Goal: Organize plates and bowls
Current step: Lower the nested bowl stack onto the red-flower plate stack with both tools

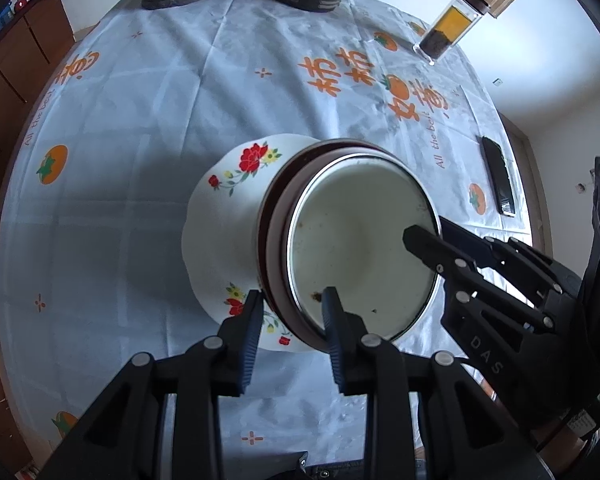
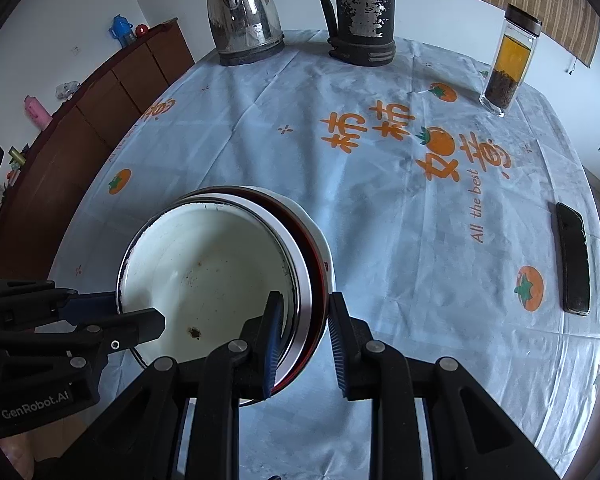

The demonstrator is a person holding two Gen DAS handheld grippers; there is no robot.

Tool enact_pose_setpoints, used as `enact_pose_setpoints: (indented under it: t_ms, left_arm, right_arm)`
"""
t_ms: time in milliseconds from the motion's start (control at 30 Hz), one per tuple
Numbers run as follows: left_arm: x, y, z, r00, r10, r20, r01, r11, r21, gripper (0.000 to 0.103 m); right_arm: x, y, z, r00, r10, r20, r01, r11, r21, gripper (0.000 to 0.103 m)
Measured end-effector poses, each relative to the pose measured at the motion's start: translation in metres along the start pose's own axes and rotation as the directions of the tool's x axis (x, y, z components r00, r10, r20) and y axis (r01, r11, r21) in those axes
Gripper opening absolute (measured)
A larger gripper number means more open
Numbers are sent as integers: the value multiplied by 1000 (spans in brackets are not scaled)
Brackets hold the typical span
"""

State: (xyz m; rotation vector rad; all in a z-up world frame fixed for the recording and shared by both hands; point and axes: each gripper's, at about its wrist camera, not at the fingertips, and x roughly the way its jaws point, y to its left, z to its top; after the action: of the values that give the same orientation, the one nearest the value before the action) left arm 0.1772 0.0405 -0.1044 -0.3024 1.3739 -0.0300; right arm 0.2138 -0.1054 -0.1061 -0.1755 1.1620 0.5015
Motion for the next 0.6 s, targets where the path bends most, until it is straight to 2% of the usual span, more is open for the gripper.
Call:
enact_pose_setpoints:
  t_ms: [600]
  left_arm:
    - [3, 14, -2, 1000, 7, -15, -7, 1000, -29, 28]
  right_arm:
    - [12, 13, 3, 1000, 9, -28, -10, 1000, -26, 25]
